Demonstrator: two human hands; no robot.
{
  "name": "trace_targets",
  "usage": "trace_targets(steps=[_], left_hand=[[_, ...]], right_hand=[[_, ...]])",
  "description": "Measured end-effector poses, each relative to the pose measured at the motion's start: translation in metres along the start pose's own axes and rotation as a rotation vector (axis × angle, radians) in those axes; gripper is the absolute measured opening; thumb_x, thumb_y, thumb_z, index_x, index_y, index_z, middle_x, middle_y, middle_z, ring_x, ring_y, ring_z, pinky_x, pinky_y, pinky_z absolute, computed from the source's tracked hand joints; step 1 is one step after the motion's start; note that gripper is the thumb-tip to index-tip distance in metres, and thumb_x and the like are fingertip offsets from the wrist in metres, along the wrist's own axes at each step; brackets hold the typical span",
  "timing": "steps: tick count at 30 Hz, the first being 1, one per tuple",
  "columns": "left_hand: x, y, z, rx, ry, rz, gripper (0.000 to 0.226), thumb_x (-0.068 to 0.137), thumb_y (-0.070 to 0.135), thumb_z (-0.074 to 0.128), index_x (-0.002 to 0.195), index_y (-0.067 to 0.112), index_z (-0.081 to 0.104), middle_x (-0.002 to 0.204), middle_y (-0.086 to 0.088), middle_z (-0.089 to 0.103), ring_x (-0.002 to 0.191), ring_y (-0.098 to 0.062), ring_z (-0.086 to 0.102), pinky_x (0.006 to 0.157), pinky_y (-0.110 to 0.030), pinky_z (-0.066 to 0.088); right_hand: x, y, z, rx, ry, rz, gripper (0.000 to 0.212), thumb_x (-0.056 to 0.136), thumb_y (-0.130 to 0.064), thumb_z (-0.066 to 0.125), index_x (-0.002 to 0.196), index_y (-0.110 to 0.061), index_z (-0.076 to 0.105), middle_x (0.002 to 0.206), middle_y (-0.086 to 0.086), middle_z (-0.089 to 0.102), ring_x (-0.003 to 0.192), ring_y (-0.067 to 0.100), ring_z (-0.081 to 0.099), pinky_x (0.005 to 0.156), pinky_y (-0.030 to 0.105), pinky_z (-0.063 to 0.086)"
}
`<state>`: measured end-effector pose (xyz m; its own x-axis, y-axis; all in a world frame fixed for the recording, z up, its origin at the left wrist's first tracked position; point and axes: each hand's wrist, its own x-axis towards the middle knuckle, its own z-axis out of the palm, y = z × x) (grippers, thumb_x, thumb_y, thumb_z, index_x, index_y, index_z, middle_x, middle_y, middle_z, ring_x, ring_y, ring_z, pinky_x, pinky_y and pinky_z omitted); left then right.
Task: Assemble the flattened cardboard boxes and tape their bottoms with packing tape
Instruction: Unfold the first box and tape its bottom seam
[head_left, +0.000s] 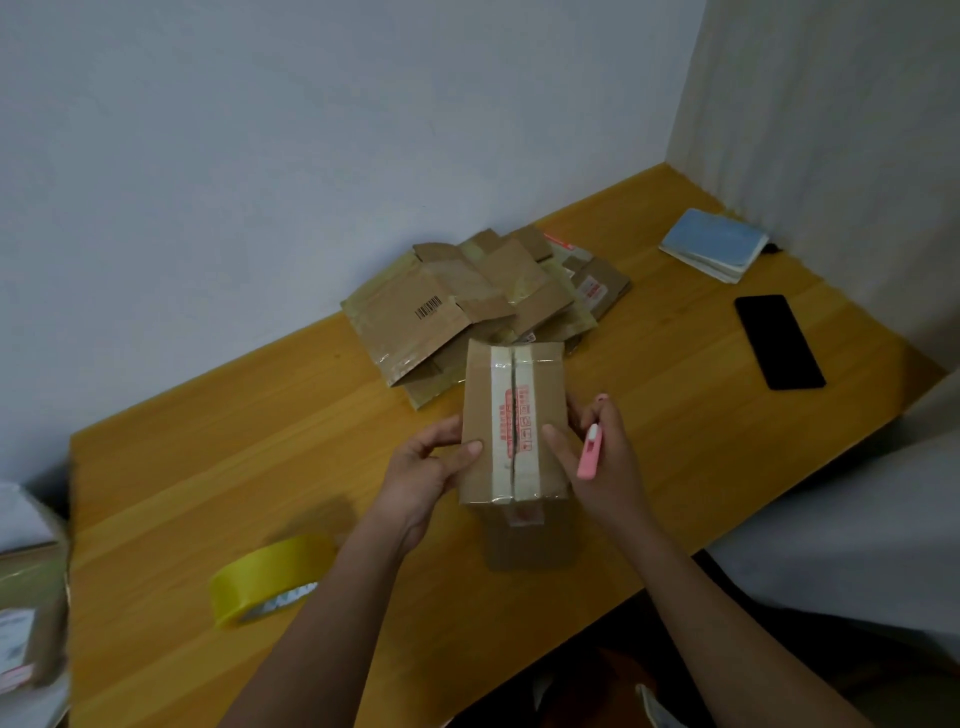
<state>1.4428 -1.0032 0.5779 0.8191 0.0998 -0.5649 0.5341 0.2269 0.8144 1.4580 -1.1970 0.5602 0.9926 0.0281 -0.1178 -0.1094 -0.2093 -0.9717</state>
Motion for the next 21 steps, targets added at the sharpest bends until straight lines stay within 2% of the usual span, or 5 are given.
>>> trace_targets(steps=[5, 7, 13, 17, 21], left_hand=[[0.001, -0.013, 0.005, 0.235, -0.007, -0.024, 0.045, 0.082, 0.006, 0.072, 0.123, 0.021, 0.060, 0.117, -0.005, 0.059, 0.104, -0.021, 0.062, 0.074, -0.033, 0.059], [0.001, -0.017, 0.010, 0.243, 0.002, -0.012, 0.046, 0.086, 0.010, 0.070, 0.129, 0.023, 0.057, 0.117, -0.003, 0.057, 0.099, -0.017, 0.062, 0.067, -0.027, 0.058], [-0.004, -0.012, 0.004, 0.617, 0.004, 0.139, 0.045, 0.090, 0.026, 0.067, 0.132, 0.017, 0.057, 0.101, 0.000, 0.064, 0.078, -0.011, 0.062, 0.059, -0.019, 0.050], [-0.014, 0.009, -0.036, 0.689, 0.132, 0.183, 0.032, 0.089, 0.032, 0.068, 0.116, 0.015, 0.067, 0.098, 0.001, 0.065, 0.078, -0.017, 0.064, 0.065, -0.025, 0.049], [-0.035, 0.015, -0.102, 0.895, 0.384, 0.241, 0.020, 0.091, 0.025, 0.067, 0.108, 0.014, 0.070, 0.096, -0.003, 0.068, 0.086, -0.021, 0.063, 0.071, -0.028, 0.042]], right_hand=[[0.006, 0.021, -0.008, -0.080, -0.072, 0.104, 0.027, 0.094, -0.022, 0.061, 0.089, -0.020, 0.035, 0.105, -0.003, 0.056, 0.099, 0.009, 0.061, 0.069, 0.034, 0.060], [0.010, 0.023, -0.011, -0.057, -0.082, 0.125, 0.030, 0.094, -0.020, 0.061, 0.085, -0.021, 0.033, 0.098, -0.001, 0.054, 0.095, 0.012, 0.058, 0.068, 0.032, 0.058], [0.005, 0.006, 0.004, -0.296, 0.006, 0.089, 0.024, 0.095, -0.017, 0.060, 0.089, -0.020, 0.037, 0.084, -0.006, 0.055, 0.072, 0.004, 0.058, 0.044, 0.012, 0.043], [0.000, -0.023, 0.013, -0.549, 0.120, -0.107, 0.018, 0.095, -0.020, 0.060, 0.096, -0.023, 0.042, 0.085, -0.005, 0.052, 0.065, 0.004, 0.054, 0.041, 0.015, 0.037], [-0.011, -0.065, 0.054, -0.483, 0.031, -0.325, 0.016, 0.096, -0.015, 0.056, 0.108, -0.023, 0.048, 0.083, -0.007, 0.050, 0.066, 0.007, 0.054, 0.048, 0.020, 0.042]])
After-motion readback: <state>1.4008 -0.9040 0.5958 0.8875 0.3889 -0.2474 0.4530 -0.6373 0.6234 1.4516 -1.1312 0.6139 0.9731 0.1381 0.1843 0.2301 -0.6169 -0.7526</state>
